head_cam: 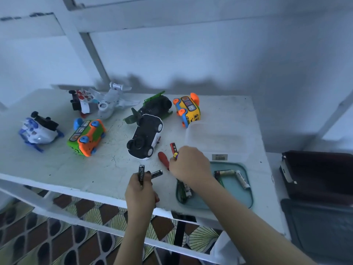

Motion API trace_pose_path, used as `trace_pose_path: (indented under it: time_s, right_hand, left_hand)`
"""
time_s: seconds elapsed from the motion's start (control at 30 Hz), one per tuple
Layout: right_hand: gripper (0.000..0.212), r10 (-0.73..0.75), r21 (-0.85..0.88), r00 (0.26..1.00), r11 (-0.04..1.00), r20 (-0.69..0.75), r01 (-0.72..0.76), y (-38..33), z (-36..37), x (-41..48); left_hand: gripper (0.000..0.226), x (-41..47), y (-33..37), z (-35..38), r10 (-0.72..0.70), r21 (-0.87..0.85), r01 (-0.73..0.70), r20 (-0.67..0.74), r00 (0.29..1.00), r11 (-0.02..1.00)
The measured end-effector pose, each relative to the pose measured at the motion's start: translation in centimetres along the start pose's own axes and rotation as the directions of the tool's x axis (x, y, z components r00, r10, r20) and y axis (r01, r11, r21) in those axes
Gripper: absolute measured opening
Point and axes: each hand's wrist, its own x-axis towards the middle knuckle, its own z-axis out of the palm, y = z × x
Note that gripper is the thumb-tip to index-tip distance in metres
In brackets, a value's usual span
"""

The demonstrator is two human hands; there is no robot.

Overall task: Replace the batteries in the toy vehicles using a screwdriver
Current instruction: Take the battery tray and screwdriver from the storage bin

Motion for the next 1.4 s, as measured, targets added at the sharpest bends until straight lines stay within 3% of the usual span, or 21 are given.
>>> trace_pose_path:
  time_s: [0.17, 0.37, 0.5, 0.6, 0.7, 0.8, 0.97, 1.4]
  right_hand:
    - [0.023, -0.061, -0.050, 0.996, 0.997, -0.072, 0.057, 2.4, -2.0, -1.5]
    - [0.022, -0.015, -0.089, 0.992, 0.996, -0.127, 0.004, 5.6, -3.8, -3.2]
    - [0.018, 0.022, -0.232, 0.994, 0.971, -0.110, -0.047, 7.1, -3.9, -3.4]
    - [0.017, -0.023, -0.296, 0.987, 0.955, -0.159, -0.025, 8.0, -3.8, -3.9]
    - [0.019, -0.139, -0.331, 0.957, 0.942, -0.254, 0.049, 8.7, -3.0, -4.3]
    - [0.014, -0.245, -0.345, 0.907, 0.931, -0.343, 0.121, 9.6, -1.5, -4.2]
    - [0.018, -0.286, -0.301, 0.852, 0.940, -0.439, 0.161, 10.0, -0.5, -4.6]
    - [0.020, -0.375, -0.261, 0.810, 0.923, -0.451, 0.282, 11.1, 0.0, -4.7]
  left_hand:
    - [0.024, -0.6, 1.0, 1.6, 0.174, -0.071, -0.175, -0.017, 0.985, 0.982]
    - [0.023, -1.6, 2.0, 4.8, 0.392, -0.093, -0.388, 0.033, 0.919, 0.917]
    - [0.025, -1.2, 1.4, 5.8, 0.524, -0.011, -0.524, 0.066, 0.849, 0.851]
    - [0.005, -0.8, 0.7, 6.3, 0.635, 0.058, -0.640, 0.078, 0.768, 0.767]
    - [0.024, -0.8, 0.6, 7.0, 0.713, 0.129, -0.716, 0.077, 0.697, 0.686]
    - [0.027, -0.8, 0.6, 7.5, 0.742, 0.184, -0.746, 0.103, 0.662, 0.640]
    - [0.022, -0.8, 0.7, 7.7, 0.764, 0.222, -0.772, 0.142, 0.630, 0.596]
    - [0.021, -0.4, 0.7, 7.6, 0.749, 0.115, -0.789, 0.259, 0.611, 0.604]
